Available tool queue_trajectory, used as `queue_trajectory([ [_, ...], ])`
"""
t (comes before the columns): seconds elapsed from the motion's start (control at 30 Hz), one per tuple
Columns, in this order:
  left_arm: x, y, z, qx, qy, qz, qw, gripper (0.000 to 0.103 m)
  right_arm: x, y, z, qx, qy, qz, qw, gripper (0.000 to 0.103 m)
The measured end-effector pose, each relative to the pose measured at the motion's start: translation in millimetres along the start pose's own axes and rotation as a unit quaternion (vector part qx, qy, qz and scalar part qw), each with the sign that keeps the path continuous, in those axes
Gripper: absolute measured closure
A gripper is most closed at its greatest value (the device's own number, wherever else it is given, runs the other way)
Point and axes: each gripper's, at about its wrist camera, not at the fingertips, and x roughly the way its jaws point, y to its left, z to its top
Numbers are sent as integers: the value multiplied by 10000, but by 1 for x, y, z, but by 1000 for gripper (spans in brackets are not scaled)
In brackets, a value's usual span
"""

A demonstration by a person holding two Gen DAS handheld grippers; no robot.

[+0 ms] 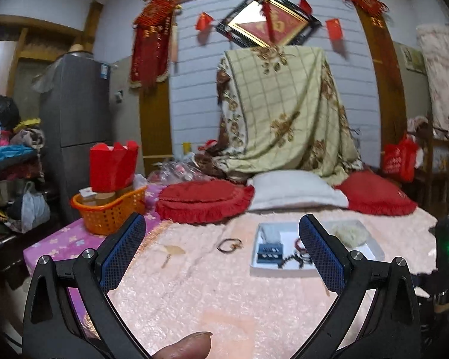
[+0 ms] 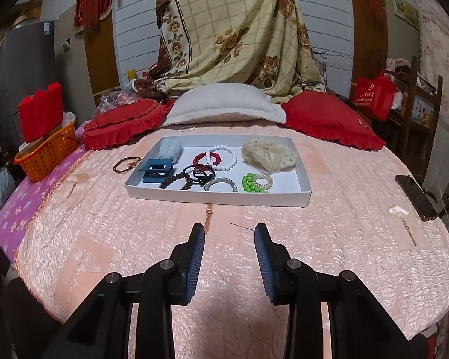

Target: Organize jewelry

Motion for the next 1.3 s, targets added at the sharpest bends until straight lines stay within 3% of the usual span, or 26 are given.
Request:
queue_trajectory([
  [0.23, 21, -18, -21, 248, 628, -149, 9976, 0, 14, 2, -8, -39, 223, 0, 9997, 70],
  [0.4, 41, -23, -39, 101, 1301, -304, 9910, 0, 26, 6, -18, -34, 478, 63, 9988, 70],
  [0.6, 52, -33, -51, 283, 1737, -95, 9843, 1, 28, 11, -22, -117, 542, 83, 9984, 70],
  [0.8, 65, -34, -64, 189, 2219, -286, 9745, 1, 30, 15, -24, -186, 559, 74, 9982, 70],
  [1.3, 66, -30, -69, 152, 2376, -135, 9712, 1, 44, 5, -30, 51, 790, -43, 9969, 70],
])
